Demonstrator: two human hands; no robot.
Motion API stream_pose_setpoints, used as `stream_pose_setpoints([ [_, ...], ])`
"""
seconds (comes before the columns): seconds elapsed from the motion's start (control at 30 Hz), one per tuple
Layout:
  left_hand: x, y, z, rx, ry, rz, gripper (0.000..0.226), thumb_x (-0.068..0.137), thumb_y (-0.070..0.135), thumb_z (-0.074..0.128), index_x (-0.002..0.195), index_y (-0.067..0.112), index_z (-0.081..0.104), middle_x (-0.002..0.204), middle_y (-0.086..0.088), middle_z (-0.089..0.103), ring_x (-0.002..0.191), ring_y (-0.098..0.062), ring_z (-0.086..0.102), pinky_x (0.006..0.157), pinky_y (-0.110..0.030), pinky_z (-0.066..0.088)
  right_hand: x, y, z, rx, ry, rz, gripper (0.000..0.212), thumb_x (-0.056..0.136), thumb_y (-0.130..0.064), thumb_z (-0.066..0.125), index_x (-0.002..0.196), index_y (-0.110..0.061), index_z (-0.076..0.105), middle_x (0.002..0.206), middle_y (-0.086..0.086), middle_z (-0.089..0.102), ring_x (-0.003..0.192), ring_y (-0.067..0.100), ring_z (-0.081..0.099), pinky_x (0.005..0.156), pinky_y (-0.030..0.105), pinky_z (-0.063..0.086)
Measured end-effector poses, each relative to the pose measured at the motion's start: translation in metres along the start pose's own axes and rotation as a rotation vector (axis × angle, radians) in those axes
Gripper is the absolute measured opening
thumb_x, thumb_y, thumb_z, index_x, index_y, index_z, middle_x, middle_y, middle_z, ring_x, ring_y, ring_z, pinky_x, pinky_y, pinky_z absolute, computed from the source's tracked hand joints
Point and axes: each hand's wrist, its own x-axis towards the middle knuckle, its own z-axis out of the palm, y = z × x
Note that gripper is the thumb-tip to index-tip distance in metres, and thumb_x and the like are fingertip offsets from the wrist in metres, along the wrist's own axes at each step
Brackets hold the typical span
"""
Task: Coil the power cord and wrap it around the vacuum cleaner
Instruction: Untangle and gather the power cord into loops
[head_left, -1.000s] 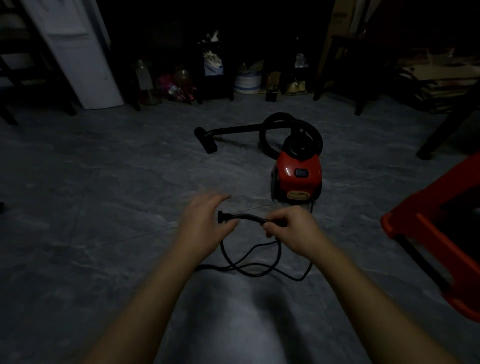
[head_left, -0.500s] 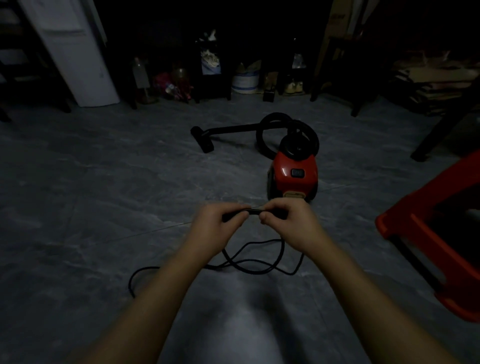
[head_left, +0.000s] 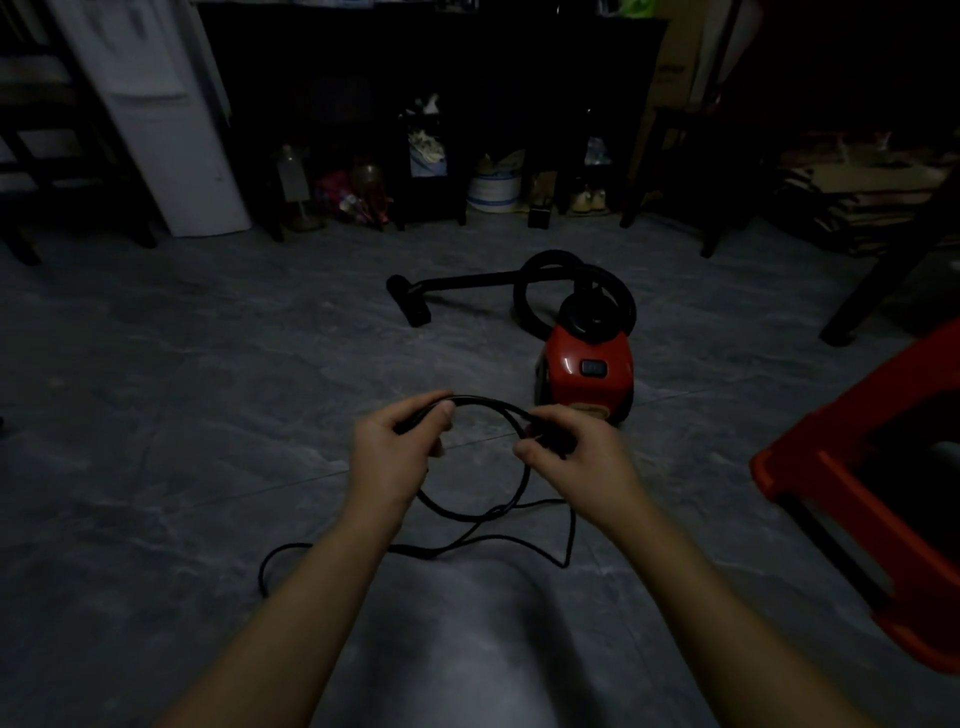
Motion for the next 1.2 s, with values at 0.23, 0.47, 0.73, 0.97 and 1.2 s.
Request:
stream_pose_setpoints([
  [0.23, -0.001, -0.002, 0.000, -0.098, 0.060, -0.070, 0.011, 0.089, 0.020, 0.072, 0.095, 0.027, 0.077, 0.078, 0.003, 0.074, 0.063, -0.010, 0.063, 0.059, -0.028, 0.053, -0.004, 0.000, 0.004, 0.065, 0.050, 0.095, 0.018, 0.083, -0.030, 0.077, 0.101, -0.029, 0.075, 0.095, -0.016, 0.072, 0.091, -0.004, 0.066, 0.084, 0.017, 0.053],
  [0.47, 0.002, -0.009, -0.002, -0.011, -0.015, -0.070, 0.011, 0.091, 0.017, 0.069, 0.097, 0.024, 0.076, 0.081, -0.001, 0.075, 0.067, -0.009, 0.066, 0.056, -0.016, 0.050, -0.001, 0.001, 0.005, 0.023, 0.032, 0.115, 0.014, 0.087, -0.023, 0.071, 0.080, -0.034, 0.073, 0.074, -0.008, 0.075, 0.067, 0.004, 0.070, 0.073, 0.033, 0.061],
  [0.73, 0.008, -0.024, -0.012, 0.355, -0.214, 0.085, 0.008, 0.093, 0.022, 0.066, 0.092, 0.023, 0.075, 0.071, 0.005, 0.073, 0.063, -0.005, 0.067, 0.062, -0.022, 0.054, 0.010, 0.015, 0.002, -0.053, 0.026, 0.118, 0.008, 0.088, -0.024, 0.072, 0.090, -0.028, 0.079, 0.071, -0.014, 0.072, 0.067, -0.002, 0.067, 0.067, 0.019, 0.053],
  [0.97, 0.010, -0.016, -0.014, 0.304, -0.287, 0.035, 0.010, 0.091, 0.021, 0.069, 0.098, 0.025, 0.074, 0.073, 0.010, 0.067, 0.057, 0.004, 0.058, 0.054, -0.011, 0.045, 0.009, 0.010, 0.009, -0.128, -0.120, 0.076, 0.012, 0.091, -0.027, 0.067, 0.086, -0.031, 0.078, 0.074, -0.014, 0.074, 0.065, 0.001, 0.069, 0.068, 0.027, 0.058],
  [1.2, 0.010, -0.022, -0.012, 0.518, -0.381, 0.115, 0.021, 0.076, 0.024, 0.084, 0.094, 0.027, 0.074, 0.084, 0.005, 0.065, 0.070, -0.003, 0.059, 0.067, -0.019, 0.047, 0.009, 0.008, 0.006, -0.202, -0.210, 0.020, 0.015, 0.093, -0.024, 0.066, 0.089, -0.023, 0.080, 0.082, -0.012, 0.075, 0.079, 0.000, 0.067, 0.077, 0.030, 0.057],
])
